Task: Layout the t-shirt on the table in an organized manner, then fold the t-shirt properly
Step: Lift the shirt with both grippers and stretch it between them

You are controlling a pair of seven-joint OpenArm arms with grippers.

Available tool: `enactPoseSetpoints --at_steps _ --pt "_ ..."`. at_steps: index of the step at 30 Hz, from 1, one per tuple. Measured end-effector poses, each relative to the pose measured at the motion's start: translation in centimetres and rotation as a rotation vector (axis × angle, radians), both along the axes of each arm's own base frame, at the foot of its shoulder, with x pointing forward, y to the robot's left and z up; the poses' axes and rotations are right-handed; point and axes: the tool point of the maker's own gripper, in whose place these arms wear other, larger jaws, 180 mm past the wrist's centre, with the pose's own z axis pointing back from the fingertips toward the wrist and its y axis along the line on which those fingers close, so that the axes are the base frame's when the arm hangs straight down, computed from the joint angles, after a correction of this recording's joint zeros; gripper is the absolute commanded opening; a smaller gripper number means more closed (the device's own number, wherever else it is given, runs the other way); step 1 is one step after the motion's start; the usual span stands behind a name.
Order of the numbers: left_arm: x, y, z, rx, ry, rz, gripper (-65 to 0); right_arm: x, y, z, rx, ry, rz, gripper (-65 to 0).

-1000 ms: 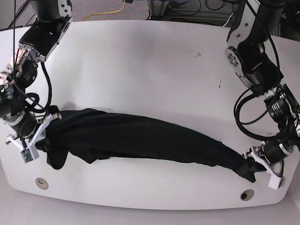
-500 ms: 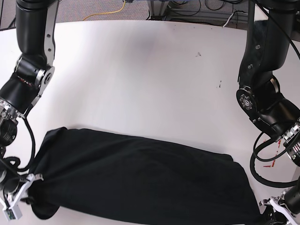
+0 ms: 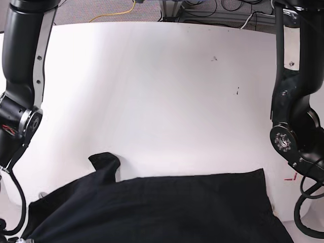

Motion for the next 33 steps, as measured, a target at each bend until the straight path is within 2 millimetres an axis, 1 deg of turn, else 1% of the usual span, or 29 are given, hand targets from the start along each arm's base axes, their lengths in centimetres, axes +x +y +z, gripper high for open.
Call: enactPoseSetpoints --at_steps 1,2,3,5,6,9,12,14,16,18,20,22,24,26,27,29,30,31,33 --pt "0.1 -0.1 0.3 -0.001 -0.009 -0.013 -65.0 0.0 0.0 0.8 -0.002 -0.013 0.002 -64.4" --pt "0.4 0.1 -0.2 0.002 0.013 -0.014 -65.0 0.0 0.0 1.5 -0.004 -0.026 0.002 -64.4" --pt "0.6 0.3 -0.8 0.005 0.033 -0.009 -65.0 0.0 0.1 1.7 -0.008 -0.031 0.003 -64.4" --pt "1.4 0.9 -2.8 0.011 0.106 0.006 -65.0 0.1 0.2 2.2 -0.011 -0.048 0.008 -64.4" --pt "1.7 1.0 -3.9 0.015 0.143 0.009 -65.0 0.1 0.4 2.2 -0.014 -0.048 0.011 -64.4" --pt "2.3 1.0 -5.5 0.018 0.2 0.006 -65.0 0.3 0.7 1.2 -0.021 -0.016 0.016 -64.4" --pt "2.3 0.9 -5.5 0.019 0.202 0.002 -65.0 0.4 0.9 0.4 -0.024 0.006 0.017 -64.4" --pt "2.2 0.7 -4.7 0.009 0.173 -0.011 -65.0 0.3 0.6 0.1 -0.031 0.024 0.009 -64.4" --pt "2.0 0.9 -3.9 0.004 0.147 -0.015 -65.0 0.1 0.2 0.1 -0.032 0.033 -0.002 -64.4" --pt "1.8 1.2 -3.6 0.001 0.137 -0.012 -65.0 -0.2 -0.1 0.3 -0.032 0.022 -0.009 -64.4" --pt "1.8 1.3 -3.6 0.0 0.138 -0.008 -65.0 -0.6 -0.3 -0.2 -0.05 0.017 -0.014 -64.4" --pt "1.9 1.5 -4.0 0.003 0.15 -0.001 -65.0 -1.2 0.2 -0.7 -0.074 -0.009 -0.003 -64.4" --pt "1.8 1.4 -4.6 -0.002 0.153 -0.012 -65.0 -1.8 0.5 -2.8 -0.105 0.016 -0.003 -64.5" --pt "1.8 1.0 -5.9 -0.019 0.159 -0.038 -65.0 -2.4 0.8 -5.4 -0.135 0.065 -0.007 -64.5" --pt "1.8 0.8 -7.1 -0.029 0.174 -0.052 -65.0 -2.8 1.0 -7.5 -0.138 0.104 -0.007 -64.5" --pt "2.1 0.6 -9.8 -0.029 0.232 -0.055 -65.0 -3.9 0.8 -10.1 -0.13 0.143 -0.02 -64.4" --pt "2.2 0.5 -12.0 -0.025 0.287 -0.057 -65.0 -4.4 0.9 -11.6 -0.12 0.165 -0.025 -64.4" --pt "2.2 0.5 -13.6 -0.025 0.323 -0.059 -65.0 -5.0 0.6 -12.1 -0.122 0.165 -0.038 -64.4" --pt "2.0 0.5 -16.6 -0.028 0.389 -0.057 -65.0 -6.0 0.9 -14.4 -0.129 0.2 -0.041 -64.4"
